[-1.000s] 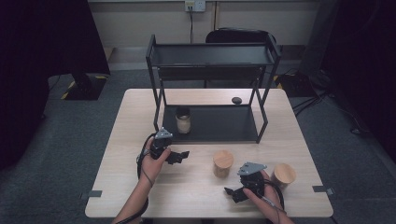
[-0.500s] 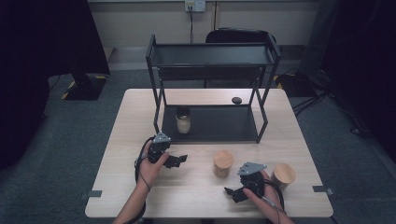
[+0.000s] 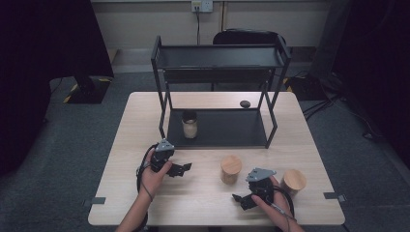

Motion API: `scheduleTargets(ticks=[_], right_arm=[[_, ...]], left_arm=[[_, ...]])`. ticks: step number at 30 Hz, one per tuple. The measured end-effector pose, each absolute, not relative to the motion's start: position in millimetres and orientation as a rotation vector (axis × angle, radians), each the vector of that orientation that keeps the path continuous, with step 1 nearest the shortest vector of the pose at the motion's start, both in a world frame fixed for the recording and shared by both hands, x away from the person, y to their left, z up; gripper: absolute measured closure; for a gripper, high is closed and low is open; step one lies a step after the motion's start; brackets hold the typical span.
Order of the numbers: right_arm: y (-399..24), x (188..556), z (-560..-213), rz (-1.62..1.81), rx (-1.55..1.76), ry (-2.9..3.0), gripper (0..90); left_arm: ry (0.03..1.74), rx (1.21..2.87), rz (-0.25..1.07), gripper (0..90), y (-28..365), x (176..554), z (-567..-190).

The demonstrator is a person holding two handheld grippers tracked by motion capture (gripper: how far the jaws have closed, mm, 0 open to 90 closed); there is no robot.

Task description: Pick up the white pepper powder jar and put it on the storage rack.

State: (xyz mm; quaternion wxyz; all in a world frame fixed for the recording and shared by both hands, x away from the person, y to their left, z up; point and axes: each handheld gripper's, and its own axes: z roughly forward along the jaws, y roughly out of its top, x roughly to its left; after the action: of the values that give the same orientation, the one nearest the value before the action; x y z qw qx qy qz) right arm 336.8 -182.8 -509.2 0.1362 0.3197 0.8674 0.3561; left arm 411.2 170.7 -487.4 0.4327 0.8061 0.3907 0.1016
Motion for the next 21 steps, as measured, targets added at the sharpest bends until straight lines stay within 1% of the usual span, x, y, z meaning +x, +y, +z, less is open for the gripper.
scheduleTargets(ticks=[21], right_arm=[[-182.8,336.8,-509.2,1.031,0.926,2.511,0.0]], left_arm=[[0.965,2.029,0.27,2.2,184.6,401.1,-488.1]])
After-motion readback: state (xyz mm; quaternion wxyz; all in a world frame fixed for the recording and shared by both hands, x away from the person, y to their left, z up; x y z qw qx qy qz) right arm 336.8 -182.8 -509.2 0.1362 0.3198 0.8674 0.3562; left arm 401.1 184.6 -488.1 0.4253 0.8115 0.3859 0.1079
